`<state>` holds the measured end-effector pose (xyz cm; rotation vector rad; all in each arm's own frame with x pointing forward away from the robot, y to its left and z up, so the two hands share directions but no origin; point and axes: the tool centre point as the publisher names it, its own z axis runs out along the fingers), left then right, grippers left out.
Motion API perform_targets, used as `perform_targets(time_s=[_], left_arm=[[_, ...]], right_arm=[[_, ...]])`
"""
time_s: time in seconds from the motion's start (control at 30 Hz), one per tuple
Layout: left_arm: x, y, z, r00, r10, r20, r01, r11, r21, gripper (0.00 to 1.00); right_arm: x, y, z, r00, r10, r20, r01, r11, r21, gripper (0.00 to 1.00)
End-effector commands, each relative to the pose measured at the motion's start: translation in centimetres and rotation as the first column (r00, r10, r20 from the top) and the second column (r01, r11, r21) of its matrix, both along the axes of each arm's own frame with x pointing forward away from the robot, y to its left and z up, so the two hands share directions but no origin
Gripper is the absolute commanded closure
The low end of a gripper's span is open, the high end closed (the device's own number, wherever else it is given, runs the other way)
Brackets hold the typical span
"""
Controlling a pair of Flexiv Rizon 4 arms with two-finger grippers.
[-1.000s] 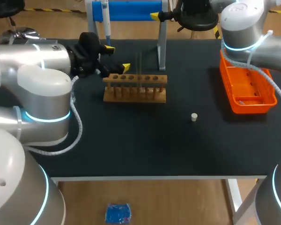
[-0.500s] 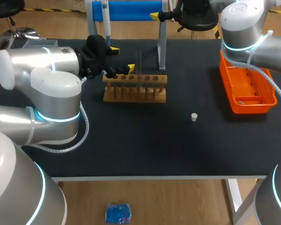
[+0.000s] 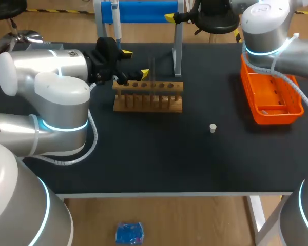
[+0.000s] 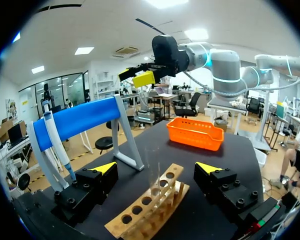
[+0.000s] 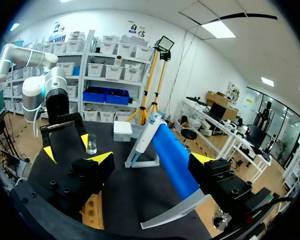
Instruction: Invert the test tube, pick up the pipette, mount the tip to pipette, aspirate from beaker and dispense into the tube, eject the tip, return the pipette, and cap with the stopper.
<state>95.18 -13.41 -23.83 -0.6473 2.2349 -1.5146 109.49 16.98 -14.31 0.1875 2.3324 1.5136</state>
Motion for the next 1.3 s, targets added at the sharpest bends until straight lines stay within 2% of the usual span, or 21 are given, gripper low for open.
perform_targets(time_s=[0.03, 0.47, 0.53, 0.73, 0.9, 1.1, 1.3], left_arm=[[0.1, 0.1, 0.0, 1.0, -0.004, -0.003, 0.004, 1.0, 0.001, 0.0], [0.1, 0.1, 0.0, 1.0, -0.004, -0.003, 0.004, 1.0, 0.001, 0.0], [0.1, 0.1, 0.0, 1.0, -0.004, -0.003, 0.004, 1.0, 0.001, 0.0], [0.1, 0.1, 0.0, 1.0, -0.004, -0.003, 0.004, 1.0, 0.001, 0.0], [0.1, 0.1, 0.0, 1.0, -0.004, -0.003, 0.004, 1.0, 0.001, 0.0], [0.1, 0.1, 0.0, 1.0, -0.004, -0.003, 0.004, 1.0, 0.001, 0.0], [0.1, 0.1, 0.0, 1.0, -0.004, -0.003, 0.004, 1.0, 0.001, 0.0]], right_arm=[[0.0, -0.1, 0.1, 1.0, 0.002, -0.002, -0.002, 1.0, -0.002, 0.0], [0.0, -0.1, 0.1, 1.0, 0.002, -0.002, -0.002, 1.0, -0.002, 0.0], [-0.7, -0.8, -1.1, 1.0, -0.001, 0.004, 0.001, 1.0, -0.028, 0.0], [-4.8, -4.6, -3.4, 1.0, 0.015, 0.015, -0.014, 0.996, -0.085, 0.0], [-9.2, -9.0, -4.0, 1.0, 0.008, -0.002, -0.008, 0.996, -0.084, 0.0], [-15.5, -14.3, -5.2, 1.0, 0.03, -0.008, -0.031, 0.996, -0.08, 0.0], [-19.5, -18.7, -6.5, 1.0, 0.021, -0.014, -0.022, 0.996, -0.082, 0.0]])
